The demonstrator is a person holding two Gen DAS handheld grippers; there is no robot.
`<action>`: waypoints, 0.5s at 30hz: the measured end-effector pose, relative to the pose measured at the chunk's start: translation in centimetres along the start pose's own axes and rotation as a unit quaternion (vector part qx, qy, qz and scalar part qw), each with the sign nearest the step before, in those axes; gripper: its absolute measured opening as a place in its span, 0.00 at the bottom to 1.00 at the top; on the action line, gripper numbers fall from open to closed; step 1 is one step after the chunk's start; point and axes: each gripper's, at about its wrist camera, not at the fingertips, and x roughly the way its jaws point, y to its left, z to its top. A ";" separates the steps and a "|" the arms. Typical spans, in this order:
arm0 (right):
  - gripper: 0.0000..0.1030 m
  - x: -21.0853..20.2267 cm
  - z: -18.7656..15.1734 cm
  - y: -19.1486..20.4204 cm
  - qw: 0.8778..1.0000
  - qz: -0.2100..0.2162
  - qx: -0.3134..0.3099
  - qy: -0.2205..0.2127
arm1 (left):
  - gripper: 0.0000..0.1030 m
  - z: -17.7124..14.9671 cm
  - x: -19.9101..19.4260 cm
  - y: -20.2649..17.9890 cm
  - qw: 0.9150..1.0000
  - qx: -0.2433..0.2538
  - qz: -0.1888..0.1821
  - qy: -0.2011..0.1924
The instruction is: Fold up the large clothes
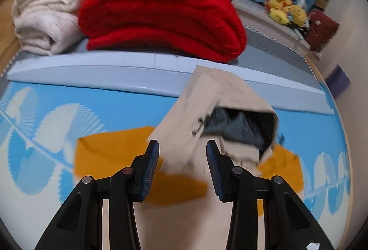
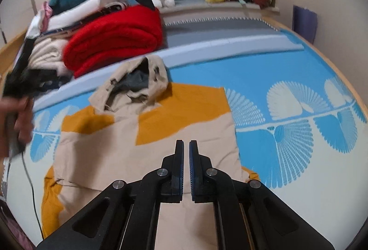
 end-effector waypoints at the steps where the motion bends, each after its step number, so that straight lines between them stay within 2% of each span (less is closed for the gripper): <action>1: 0.06 0.3 0.0 -0.1 1.000 0.002 0.002 0.003 | 0.37 0.9 1.1 -0.2 1.000 -0.005 0.003 0.004; 5: 0.07 2.3 0.0 -1.0 0.999 -0.008 0.016 0.027 | 0.39 4.4 5.6 -1.6 1.000 -0.014 0.012 0.019; 7: 0.07 3.0 0.0 -1.4 0.999 -0.011 0.024 0.039 | 0.50 5.9 7.6 -2.6 1.000 -0.018 0.009 0.022; 10: 0.07 4.0 -0.2 -2.2 0.998 -0.024 0.032 0.056 | 0.57 7.7 10.3 -3.9 0.999 -0.023 0.012 0.018; 15: 0.07 5.1 -0.3 -3.4 0.996 -0.035 0.044 0.073 | 0.59 9.4 15.4 -5.7 0.999 -0.034 0.023 0.035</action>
